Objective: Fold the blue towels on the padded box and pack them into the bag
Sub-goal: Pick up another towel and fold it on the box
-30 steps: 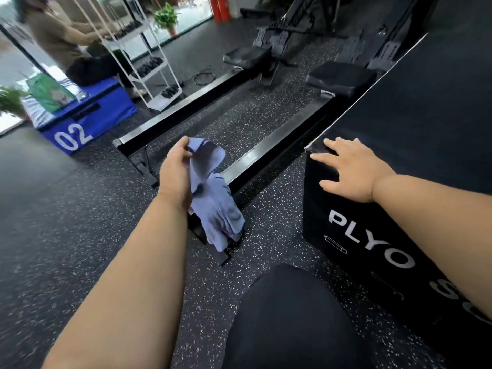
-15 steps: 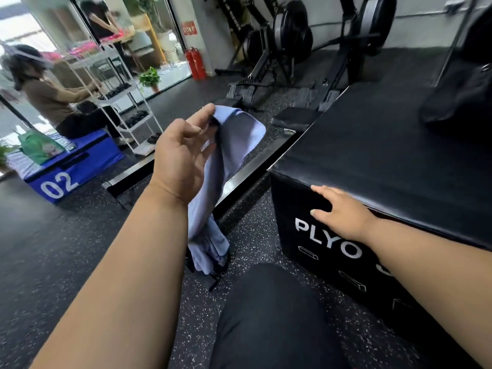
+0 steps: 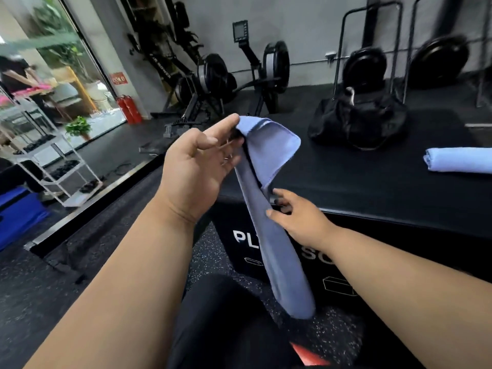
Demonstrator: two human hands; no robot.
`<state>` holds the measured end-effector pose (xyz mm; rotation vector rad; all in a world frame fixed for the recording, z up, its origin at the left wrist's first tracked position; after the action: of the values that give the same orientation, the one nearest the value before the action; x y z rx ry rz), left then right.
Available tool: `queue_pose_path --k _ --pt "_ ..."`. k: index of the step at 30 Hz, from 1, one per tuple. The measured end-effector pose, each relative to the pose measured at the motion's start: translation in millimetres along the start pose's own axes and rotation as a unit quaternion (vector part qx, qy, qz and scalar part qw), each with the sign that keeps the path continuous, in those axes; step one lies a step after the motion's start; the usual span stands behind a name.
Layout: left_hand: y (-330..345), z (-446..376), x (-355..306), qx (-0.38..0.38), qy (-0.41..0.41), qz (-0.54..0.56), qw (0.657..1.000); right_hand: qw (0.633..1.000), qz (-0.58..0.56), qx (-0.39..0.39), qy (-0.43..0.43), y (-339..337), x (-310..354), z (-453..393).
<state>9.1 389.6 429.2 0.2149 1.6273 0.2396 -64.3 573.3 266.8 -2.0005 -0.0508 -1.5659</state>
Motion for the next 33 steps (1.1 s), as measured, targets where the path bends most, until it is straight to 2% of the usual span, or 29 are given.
queue_pose_path --k 5,10,13,19,22,28,33 --pt "34 3 0 0.05 -0.011 -0.003 0.999 0.996 -0.068 -0.055 0.0 -35 -1 24" --pt "56 7 0 0.082 -0.025 0.01 0.996 0.995 -0.044 -0.084 -0.014 -54 0 38" --pt "64 8 -1 0.086 -0.028 0.022 0.996 0.991 -0.073 -0.11 -0.021 -56 -6 45" --pt "67 7 0 0.087 -0.046 0.061 0.993 0.99 -0.09 -0.083 -0.074 -57 1 41" --pt "60 7 1 0.08 -0.045 0.073 0.993 0.991 -0.077 -0.075 -0.074 -55 8 39" --pt "21 -5 11 -0.021 -0.033 0.08 0.996 0.991 -0.093 -0.048 -0.078 -51 24 48" --pt "1 -4 72 -0.12 -0.135 -0.065 0.981 0.991 -0.1 -0.028 -0.083 -52 44 49"
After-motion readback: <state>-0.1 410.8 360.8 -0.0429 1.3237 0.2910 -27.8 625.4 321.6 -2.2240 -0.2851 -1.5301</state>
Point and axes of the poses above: each hand's wrist, its own z-axis away from the middle knuckle, its own y-axis out of the palm, x = y × z, the point moved 2 cm from there along -z, towards the middle knuckle, and after that the axes turned 6 degrees about -y, right-handed, at the moved point
